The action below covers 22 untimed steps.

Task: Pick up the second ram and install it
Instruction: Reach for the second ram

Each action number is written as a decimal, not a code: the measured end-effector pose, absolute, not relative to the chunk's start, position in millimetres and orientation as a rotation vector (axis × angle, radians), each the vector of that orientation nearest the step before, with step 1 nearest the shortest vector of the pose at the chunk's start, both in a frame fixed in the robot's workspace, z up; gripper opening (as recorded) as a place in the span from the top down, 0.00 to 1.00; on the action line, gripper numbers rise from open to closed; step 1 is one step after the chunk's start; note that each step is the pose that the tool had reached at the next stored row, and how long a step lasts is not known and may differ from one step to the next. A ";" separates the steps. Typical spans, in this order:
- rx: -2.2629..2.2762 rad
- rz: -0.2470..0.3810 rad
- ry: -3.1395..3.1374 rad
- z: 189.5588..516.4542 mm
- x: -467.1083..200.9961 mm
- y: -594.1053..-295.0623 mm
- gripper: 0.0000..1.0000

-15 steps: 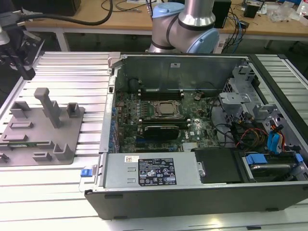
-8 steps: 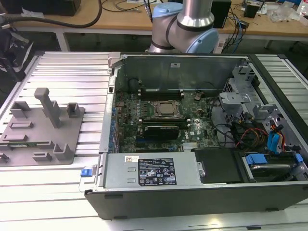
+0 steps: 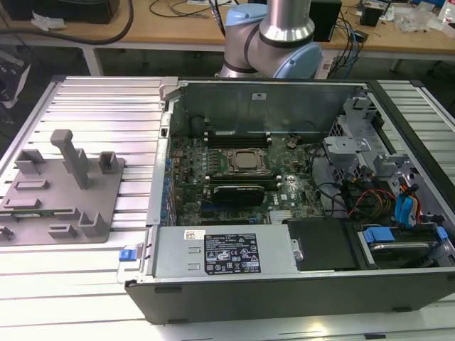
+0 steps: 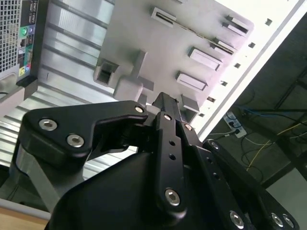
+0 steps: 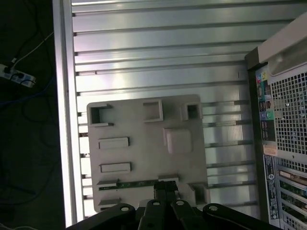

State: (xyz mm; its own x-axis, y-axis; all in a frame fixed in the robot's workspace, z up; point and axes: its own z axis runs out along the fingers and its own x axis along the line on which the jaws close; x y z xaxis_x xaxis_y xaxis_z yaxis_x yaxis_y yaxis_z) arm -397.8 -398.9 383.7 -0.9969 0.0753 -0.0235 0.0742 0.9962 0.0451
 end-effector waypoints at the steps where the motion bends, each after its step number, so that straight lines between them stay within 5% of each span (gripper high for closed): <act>1: 0.117 0.069 3.113 382.5 -399.7 -398.9 0.92; 22: 0.117 0.069 3.116 331.8 -415.6 -426.4 0.92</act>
State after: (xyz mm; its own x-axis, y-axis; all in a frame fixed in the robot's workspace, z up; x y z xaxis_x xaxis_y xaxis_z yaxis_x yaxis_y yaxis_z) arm -415.6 -426.4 331.8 -0.9969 0.0753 -0.0214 0.0743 0.9962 0.0449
